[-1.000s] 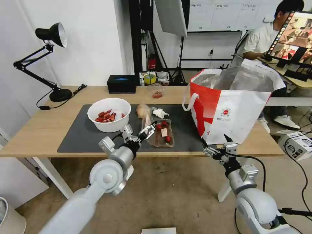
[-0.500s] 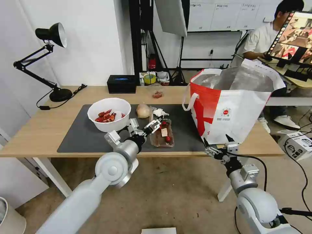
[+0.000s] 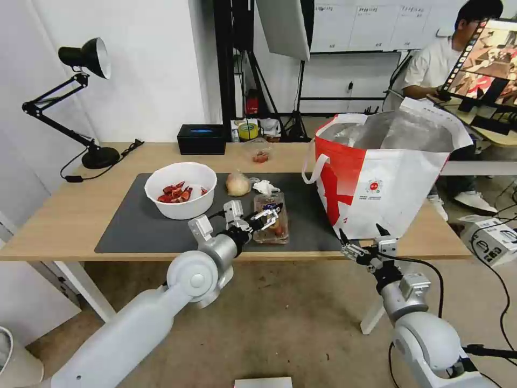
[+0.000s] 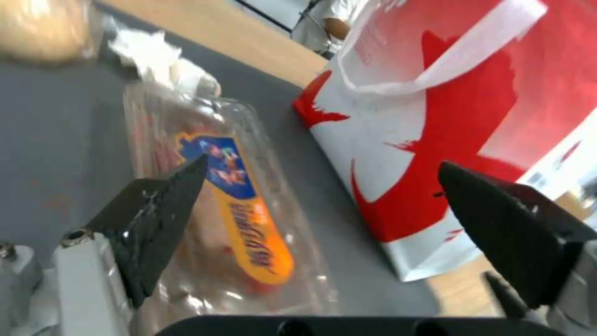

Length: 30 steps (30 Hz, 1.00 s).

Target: Pick up the trash from the table and place it into the takeout bag.

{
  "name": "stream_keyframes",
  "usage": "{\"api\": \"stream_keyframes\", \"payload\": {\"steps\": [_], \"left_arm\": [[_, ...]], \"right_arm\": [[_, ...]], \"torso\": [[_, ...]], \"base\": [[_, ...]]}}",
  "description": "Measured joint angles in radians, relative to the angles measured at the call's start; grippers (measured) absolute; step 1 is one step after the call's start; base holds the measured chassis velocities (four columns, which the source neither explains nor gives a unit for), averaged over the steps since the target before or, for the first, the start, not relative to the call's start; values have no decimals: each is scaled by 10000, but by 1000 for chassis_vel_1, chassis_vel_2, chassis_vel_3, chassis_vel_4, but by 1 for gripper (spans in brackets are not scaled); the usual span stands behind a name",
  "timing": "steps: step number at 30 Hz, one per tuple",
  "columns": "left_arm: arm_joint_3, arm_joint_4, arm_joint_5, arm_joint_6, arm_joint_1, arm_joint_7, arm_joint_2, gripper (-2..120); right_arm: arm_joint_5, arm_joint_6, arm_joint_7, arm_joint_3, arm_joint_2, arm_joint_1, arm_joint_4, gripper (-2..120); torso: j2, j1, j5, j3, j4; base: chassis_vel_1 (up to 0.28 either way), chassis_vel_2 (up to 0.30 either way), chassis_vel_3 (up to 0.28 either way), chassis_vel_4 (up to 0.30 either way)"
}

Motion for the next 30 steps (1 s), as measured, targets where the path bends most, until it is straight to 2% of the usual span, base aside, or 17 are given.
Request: {"api": "stream_keyframes", "payload": {"steps": [1, 2, 5, 6, 9, 10, 11, 14, 15, 18, 19, 20, 24, 27, 29, 30], "left_arm": [[93, 142, 490, 17, -82, 271, 106, 100], [93, 142, 490, 17, -82, 271, 106, 100], [346, 474, 1812, 23, -356, 1255, 511, 100], [346, 474, 1812, 23, -356, 1255, 511, 100], [706, 823, 3209, -184, -815, 2606, 979, 99], [898, 944, 3588, -275, -1057, 3080, 1169, 95], [898, 944, 3588, -275, -1057, 3080, 1169, 95], [1500, 1222, 4225, -457, -1730, 3941, 1536, 82], [1500, 1222, 4225, -457, -1730, 3941, 1536, 82], [2011, 1505, 4503, -526, -2202, 4304, 1614, 67], [2011, 1505, 4503, -526, -2202, 4304, 1614, 67], [2150, 1686, 4710, -576, -2296, 4478, 1589, 60], [2374, 1950, 4981, -622, -2437, 4724, 1571, 51], [2512, 2273, 5203, -502, -2617, 5098, 1575, 35], [2568, 2354, 5228, -485, -2688, 5217, 1579, 32], [2629, 2411, 5234, -478, -2769, 5340, 1595, 25]], "right_arm": [[-6, 1, 0, 2, 12, -4, -1, 100], [-6, 1, 0, 2, 12, -4, -1, 100], [-6, 2, 2, 5, 26, -13, 9, 100], [-6, 2, 2, 5, 26, -13, 9, 100], [-1, 2, 5, 8, 34, -18, 52, 100], [15, 2, 6, 8, 34, -19, 64, 100], [15, 2, 6, 8, 34, -19, 64, 100], [52, -9, 10, 6, 35, -21, 98, 100], [52, -9, 10, 6, 35, -21, 98, 100], [80, -19, 13, -30, 35, -21, 133, 100], [80, -19, 13, -30, 35, -21, 133, 100], [109, -30, 13, -51, 31, -20, 164, 100], [290, -51, 14, -84, -16, -21, 272, 100], [669, -92, 14, -119, -168, 23, 469, 100], [810, -116, 14, -127, -215, 58, 533, 100], [1087, -152, 15, -161, -286, 132, 618, 100]], "torso": [[0, 0, -1, 0, 0], [0, 0, -1, 0, 0], [0, 0, -2, 0, 1], [0, 0, -2, 0, 1], [0, 0, -2, 0, 1], [0, 0, -2, 0, 1], [0, 0, -2, 0, 1], [0, 0, -1, 0, 1], [0, 0, -1, 0, 1], [0, 1, 0, 0, 0], [0, 1, 0, 0, 0], [0, 0, 0, 0, -1], [-1, 0, -1, 0, 0], [-1, 0, -1, 0, 0], [-1, 0, -1, 0, 0], [-1, 0, -1, 0, -1]], "base": [[0, 0, 0, 0], [0, 0, 0, 0], [0, 0, 0, 0], [0, 0, 0, 0], [0, 0, 0, 0], [0, 0, 0, 0], [0, 0, 0, 0], [0, 0, 0, 0], [0, 0, 0, 0], [0, 0, 0, 0], [0, 0, 0, 0], [0, 0, 0, 0], [0, 0, 0, 0], [0, 0, 0, 0], [0, 0, 0, 0], [0, 0, 0, 0]]}}
